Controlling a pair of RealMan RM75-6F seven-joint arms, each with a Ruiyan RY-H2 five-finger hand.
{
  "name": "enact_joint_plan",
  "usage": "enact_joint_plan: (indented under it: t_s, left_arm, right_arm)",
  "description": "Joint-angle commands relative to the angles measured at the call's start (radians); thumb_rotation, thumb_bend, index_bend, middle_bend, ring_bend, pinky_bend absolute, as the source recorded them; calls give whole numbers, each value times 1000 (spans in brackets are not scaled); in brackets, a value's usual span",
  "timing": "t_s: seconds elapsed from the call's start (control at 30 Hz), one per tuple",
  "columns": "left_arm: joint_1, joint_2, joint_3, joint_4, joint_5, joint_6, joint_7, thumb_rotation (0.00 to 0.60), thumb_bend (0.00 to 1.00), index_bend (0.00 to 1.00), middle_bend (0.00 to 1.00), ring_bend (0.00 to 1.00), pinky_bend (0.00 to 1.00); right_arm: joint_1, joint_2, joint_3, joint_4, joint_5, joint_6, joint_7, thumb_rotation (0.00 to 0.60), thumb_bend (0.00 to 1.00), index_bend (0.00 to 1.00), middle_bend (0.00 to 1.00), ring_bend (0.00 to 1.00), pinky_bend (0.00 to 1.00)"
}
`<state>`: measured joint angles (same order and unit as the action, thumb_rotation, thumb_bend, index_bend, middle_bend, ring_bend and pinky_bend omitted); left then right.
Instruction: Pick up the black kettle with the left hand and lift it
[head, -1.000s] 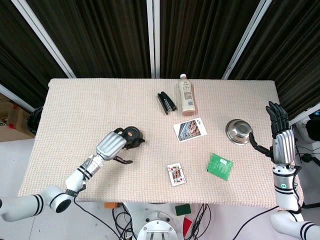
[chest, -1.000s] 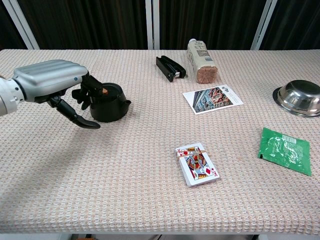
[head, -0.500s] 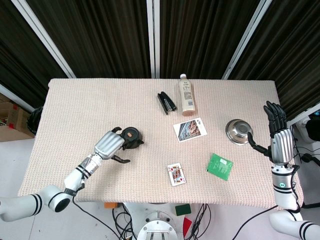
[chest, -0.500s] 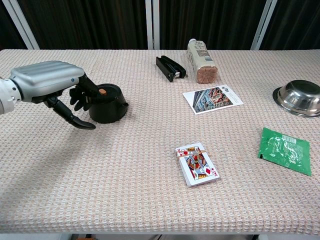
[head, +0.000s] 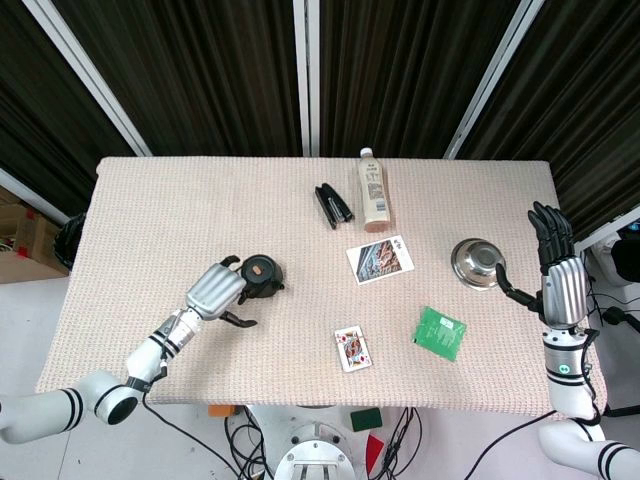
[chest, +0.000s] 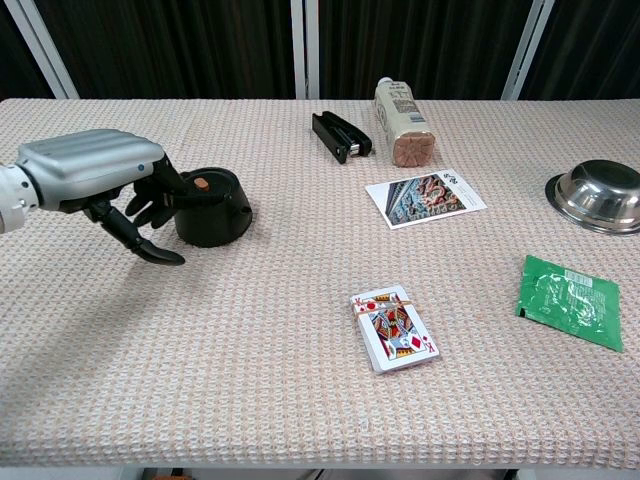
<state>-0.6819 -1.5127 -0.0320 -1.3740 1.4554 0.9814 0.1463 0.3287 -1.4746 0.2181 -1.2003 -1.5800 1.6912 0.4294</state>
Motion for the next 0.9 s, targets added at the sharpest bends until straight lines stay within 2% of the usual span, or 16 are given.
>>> enact_joint_plan:
  t_s: [0.03,0.23,0.57,0.7,0.9]
  left_arm:
    - [4,6,3,-6,3,5,5,362,0,738,776,723,204]
    - [7,18,1,-21,1,8,10,370,0,831,872,799,204]
    - [-17,63,-16,-84,-3,-23,-16,366,0,874,907,829,213]
    - [-36,90,-29,-121,-19,-56,-25,353,0,884,915,836,276]
    - [-55,112,-44,-151,-28,-76,-37,333,0,887,919,838,290]
  right_arm:
    - [0,-2,-1,3,1,-2,3,600,350,0,0,0,15]
    - [-1,-5,-3,8,1,-1,8,600,349,0,0,0,15]
    - [-5,-3,0,10,6,2,15,600,348,0,0,0,15]
    - [-6,-7,1,17,10,1,24,600,348,0,0,0,15]
    - [-8,-10,5,30,16,3,39,600,348,0,0,0,15]
